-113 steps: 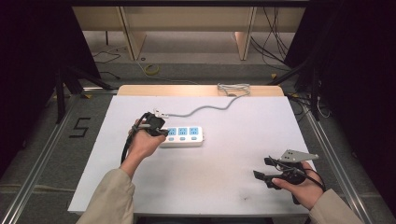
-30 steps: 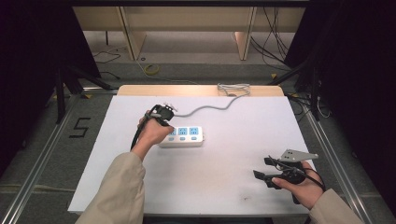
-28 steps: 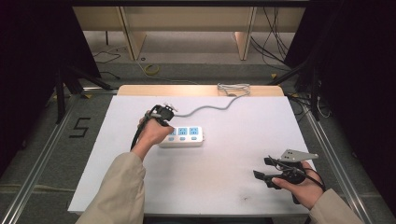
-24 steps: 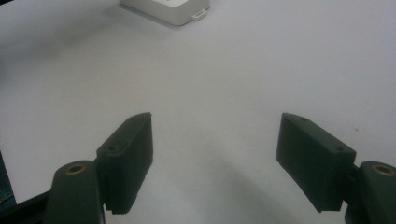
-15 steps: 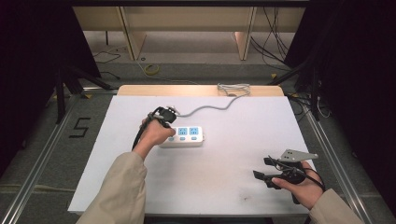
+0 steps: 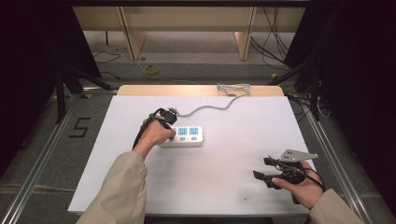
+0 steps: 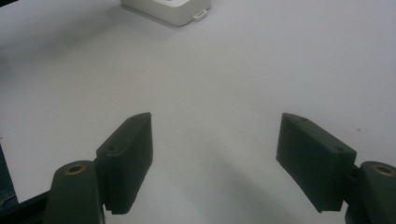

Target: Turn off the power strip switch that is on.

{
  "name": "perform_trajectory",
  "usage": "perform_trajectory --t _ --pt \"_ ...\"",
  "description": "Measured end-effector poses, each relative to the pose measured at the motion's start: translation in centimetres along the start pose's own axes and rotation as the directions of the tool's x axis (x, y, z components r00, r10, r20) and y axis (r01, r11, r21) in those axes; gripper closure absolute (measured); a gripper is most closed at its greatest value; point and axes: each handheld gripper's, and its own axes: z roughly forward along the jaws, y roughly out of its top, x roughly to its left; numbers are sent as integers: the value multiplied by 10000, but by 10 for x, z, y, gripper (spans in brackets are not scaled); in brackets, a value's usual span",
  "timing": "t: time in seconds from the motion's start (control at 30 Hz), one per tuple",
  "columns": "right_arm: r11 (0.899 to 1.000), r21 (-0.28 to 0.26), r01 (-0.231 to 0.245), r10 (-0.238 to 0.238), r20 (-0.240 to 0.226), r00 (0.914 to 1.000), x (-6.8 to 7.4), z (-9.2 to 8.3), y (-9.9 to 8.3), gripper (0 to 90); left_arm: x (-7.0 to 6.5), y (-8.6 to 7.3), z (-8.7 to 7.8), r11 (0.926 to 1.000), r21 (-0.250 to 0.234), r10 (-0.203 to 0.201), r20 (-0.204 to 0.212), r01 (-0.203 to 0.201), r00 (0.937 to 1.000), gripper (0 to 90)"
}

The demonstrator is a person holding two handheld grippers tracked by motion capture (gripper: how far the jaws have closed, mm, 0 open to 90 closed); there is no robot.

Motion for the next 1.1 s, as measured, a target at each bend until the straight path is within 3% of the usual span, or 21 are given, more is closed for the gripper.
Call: perform_trajectory --t 1.1 --pt "10000 -1 21 -21 18 10000 0 0 0 275 -2 6 2 9984 524 228 -404 -207 9989 900"
